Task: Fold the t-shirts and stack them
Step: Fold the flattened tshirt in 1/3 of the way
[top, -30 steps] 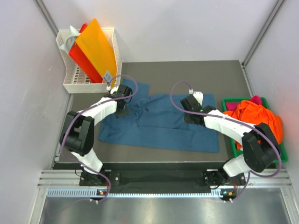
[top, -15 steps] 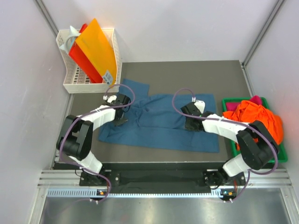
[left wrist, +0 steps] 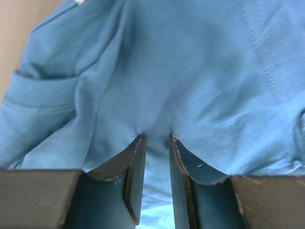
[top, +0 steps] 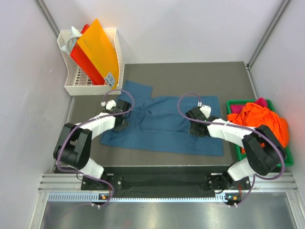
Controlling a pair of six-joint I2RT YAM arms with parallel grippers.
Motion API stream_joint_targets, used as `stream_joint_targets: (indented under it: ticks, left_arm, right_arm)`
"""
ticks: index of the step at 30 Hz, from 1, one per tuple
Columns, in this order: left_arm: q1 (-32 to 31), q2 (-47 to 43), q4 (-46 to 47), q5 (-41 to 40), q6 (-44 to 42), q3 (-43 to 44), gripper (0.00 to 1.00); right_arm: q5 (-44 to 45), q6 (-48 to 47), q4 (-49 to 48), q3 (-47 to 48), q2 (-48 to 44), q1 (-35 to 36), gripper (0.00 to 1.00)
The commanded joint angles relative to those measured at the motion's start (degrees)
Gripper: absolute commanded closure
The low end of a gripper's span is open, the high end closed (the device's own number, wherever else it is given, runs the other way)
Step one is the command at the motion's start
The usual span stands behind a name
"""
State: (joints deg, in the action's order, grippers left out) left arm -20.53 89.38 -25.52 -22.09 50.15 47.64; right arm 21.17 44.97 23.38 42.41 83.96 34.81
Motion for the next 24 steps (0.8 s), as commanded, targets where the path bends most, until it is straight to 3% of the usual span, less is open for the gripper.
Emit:
stream_joint_targets:
  ticks: [1,11,18,24]
  left_arm:
    - [-0.1,-0.9,-9.3,1.2,2.5,-6.2,0.68]
    - [0.0,-4.6,-7.4,-1.6,1.4,-3.6,0.64]
    - [-2.3,-16.9,-9.1,-2.9,0.9,-1.2,0.59]
    - [-3.9,-20.9,-17.0,-1.9,5.7,-1.3,0.58]
  right_arm:
    - [-1.1,1.7,-1.1,-1.8,0.9,0.4,0.64]
    - [0.0,-0.8,-3.5,-0.6,0.3,0.4,0.63]
    - [4.3,-2.2,1.1,3.0,-11.7,1.4,0.62]
    - [6.1,1.5,6.3,1.7,-16.7,8.2,0.62]
